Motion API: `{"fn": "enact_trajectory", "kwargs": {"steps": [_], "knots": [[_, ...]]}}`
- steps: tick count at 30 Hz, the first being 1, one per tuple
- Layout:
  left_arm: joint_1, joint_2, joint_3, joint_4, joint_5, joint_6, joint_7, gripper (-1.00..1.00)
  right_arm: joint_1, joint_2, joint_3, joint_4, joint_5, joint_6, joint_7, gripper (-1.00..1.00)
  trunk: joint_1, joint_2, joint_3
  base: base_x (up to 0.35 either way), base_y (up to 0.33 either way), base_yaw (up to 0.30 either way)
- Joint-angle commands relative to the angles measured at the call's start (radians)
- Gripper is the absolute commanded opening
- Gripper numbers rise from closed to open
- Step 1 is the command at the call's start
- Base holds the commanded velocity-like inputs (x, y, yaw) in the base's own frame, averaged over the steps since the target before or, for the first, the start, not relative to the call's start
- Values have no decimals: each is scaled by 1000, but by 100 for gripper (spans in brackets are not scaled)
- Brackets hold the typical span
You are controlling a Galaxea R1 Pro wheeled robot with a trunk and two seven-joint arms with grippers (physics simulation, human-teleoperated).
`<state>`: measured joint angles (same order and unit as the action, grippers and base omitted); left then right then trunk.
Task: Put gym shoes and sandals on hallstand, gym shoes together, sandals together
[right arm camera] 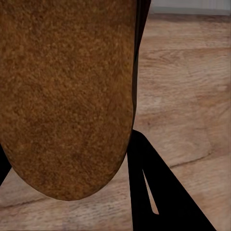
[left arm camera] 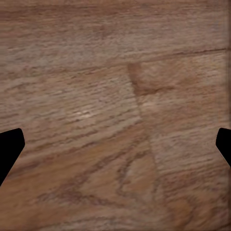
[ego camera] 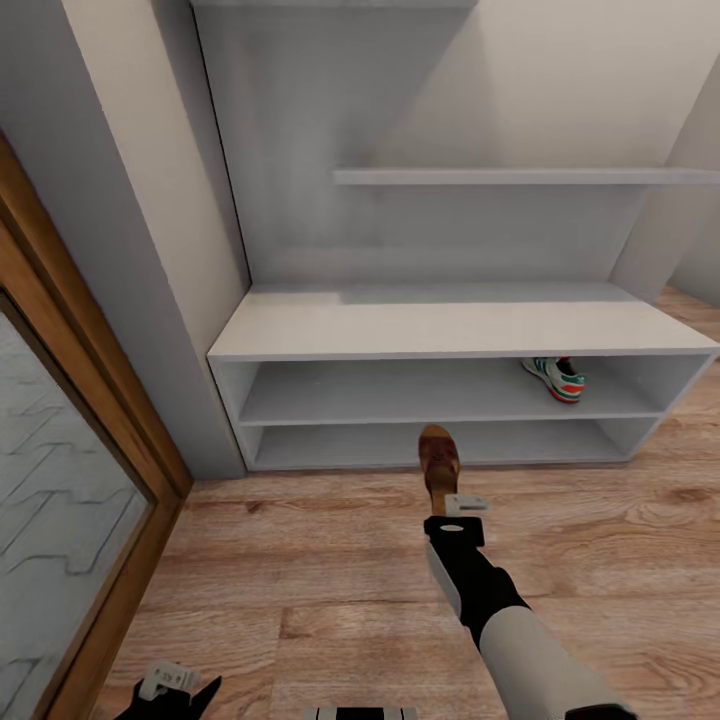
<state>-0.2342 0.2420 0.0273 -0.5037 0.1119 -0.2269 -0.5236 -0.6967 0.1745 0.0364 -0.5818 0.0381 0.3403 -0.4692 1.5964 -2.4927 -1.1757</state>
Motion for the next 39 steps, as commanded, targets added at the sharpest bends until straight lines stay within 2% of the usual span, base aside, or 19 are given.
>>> {"fn": "enact_trajectory", "kwargs": {"steps": [1,11,19,26,39], "knots": [[-1,0,0,0,7,1,-14,100,-1,0,8,0,1,7,-8,-100,0,0,-1,0,0,0],[-7,-1,-15,-1,6,5,-81,100,-2,0,15,5,2,5,-6,-100,0,0,-1,0,0,0],[-10,-9,-17,0,6,11,-112,100,-2,0,16,5,2,4,-8,-100,0,0,-4,0,0,39],[-10,-20,-18,3,5,10,-121,100,-2,0,15,5,2,3,-7,-100,0,0,-12,0,0,131],[-8,-24,-18,11,3,8,-122,100,-2,0,14,4,2,5,-8,-100,0,0,-28,0,0,148]]}}
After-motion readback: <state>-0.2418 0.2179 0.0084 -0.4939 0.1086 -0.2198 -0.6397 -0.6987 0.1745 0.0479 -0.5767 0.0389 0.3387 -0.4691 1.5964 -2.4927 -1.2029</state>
